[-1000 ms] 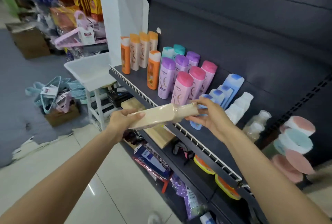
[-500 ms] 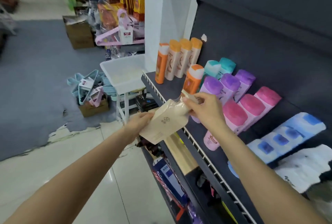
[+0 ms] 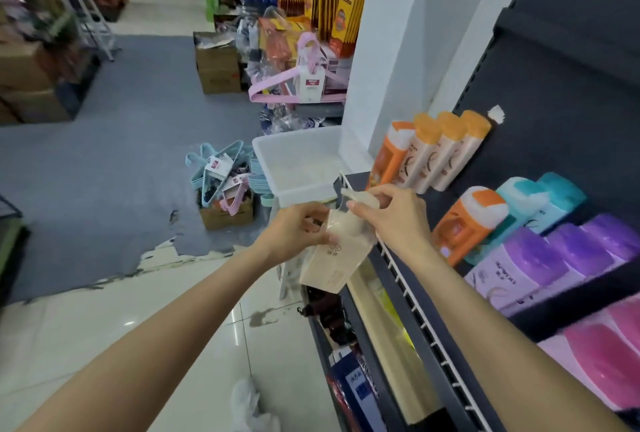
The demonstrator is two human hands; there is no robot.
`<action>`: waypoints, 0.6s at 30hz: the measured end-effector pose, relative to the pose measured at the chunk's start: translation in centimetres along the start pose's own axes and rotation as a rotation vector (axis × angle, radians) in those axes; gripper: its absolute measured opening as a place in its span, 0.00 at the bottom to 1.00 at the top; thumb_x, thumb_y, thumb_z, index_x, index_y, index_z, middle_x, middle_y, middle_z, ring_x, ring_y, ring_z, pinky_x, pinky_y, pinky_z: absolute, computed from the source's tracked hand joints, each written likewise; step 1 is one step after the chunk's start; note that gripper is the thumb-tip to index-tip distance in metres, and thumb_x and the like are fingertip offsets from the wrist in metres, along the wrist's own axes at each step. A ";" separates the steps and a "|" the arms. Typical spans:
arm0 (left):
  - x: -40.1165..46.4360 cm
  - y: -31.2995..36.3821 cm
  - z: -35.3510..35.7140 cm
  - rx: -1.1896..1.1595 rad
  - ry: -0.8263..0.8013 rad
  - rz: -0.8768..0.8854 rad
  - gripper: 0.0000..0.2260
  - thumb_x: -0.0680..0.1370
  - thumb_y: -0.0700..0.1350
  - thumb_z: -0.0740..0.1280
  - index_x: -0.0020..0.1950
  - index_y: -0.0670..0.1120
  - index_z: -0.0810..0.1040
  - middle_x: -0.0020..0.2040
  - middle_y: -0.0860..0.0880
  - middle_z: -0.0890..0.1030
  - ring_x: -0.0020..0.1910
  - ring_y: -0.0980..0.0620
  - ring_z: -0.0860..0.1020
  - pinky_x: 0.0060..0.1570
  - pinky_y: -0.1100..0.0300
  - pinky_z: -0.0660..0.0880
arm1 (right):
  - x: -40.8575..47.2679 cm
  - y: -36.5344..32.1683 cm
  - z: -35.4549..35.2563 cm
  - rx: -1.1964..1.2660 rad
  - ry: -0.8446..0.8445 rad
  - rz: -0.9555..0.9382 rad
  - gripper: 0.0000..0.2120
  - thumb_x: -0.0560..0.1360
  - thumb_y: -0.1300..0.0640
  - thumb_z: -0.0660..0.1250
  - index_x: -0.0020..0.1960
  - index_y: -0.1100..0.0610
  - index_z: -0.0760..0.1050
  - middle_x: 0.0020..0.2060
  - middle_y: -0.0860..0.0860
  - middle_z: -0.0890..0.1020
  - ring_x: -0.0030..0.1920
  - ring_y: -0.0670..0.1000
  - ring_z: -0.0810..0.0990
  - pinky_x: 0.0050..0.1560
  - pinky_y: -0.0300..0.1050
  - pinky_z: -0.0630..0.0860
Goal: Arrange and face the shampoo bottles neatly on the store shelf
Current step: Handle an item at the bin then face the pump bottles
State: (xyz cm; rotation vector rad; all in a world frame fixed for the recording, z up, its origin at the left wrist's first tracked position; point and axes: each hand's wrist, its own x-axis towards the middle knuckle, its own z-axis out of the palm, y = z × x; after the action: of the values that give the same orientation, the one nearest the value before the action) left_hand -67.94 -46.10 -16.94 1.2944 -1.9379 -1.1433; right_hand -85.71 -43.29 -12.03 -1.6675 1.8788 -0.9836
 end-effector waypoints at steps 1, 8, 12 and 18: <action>1.2 -0.8 -1.0 -0.009 0.000 -0.009 0.18 0.69 0.44 0.76 0.57 0.44 0.78 0.51 0.52 0.81 0.41 0.64 0.77 0.39 0.75 0.71 | 1.4 -0.4 1.0 0.008 -0.005 -0.006 0.16 0.68 0.46 0.74 0.49 0.56 0.82 0.42 0.50 0.83 0.43 0.49 0.79 0.45 0.46 0.76; 10.5 -6.0 -7.6 -0.069 0.026 -0.067 0.20 0.67 0.45 0.78 0.56 0.45 0.76 0.54 0.50 0.80 0.46 0.55 0.82 0.46 0.61 0.77 | 12.2 -2.9 7.3 0.031 -0.025 0.036 0.20 0.65 0.45 0.76 0.52 0.56 0.82 0.42 0.51 0.83 0.42 0.48 0.78 0.42 0.42 0.73; 16.0 -7.8 -10.8 -0.081 0.030 -0.063 0.21 0.67 0.44 0.77 0.57 0.45 0.75 0.55 0.50 0.79 0.47 0.54 0.81 0.43 0.66 0.76 | 17.3 -4.2 9.8 0.062 0.014 0.090 0.16 0.66 0.50 0.76 0.51 0.56 0.82 0.41 0.50 0.83 0.42 0.48 0.79 0.44 0.42 0.75; 24.5 -9.7 -13.5 -0.131 -0.018 -0.058 0.19 0.69 0.44 0.76 0.57 0.47 0.75 0.56 0.51 0.79 0.51 0.53 0.80 0.45 0.66 0.76 | 25.0 -4.6 11.9 0.067 0.095 0.151 0.14 0.67 0.50 0.76 0.49 0.53 0.78 0.38 0.43 0.78 0.41 0.45 0.76 0.43 0.37 0.71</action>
State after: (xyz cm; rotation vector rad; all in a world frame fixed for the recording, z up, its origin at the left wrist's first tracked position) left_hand -62.41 -75.13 -19.13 1.2820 -1.8165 -1.2922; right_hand -78.43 -70.35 -13.06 -1.4414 1.9780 -1.0677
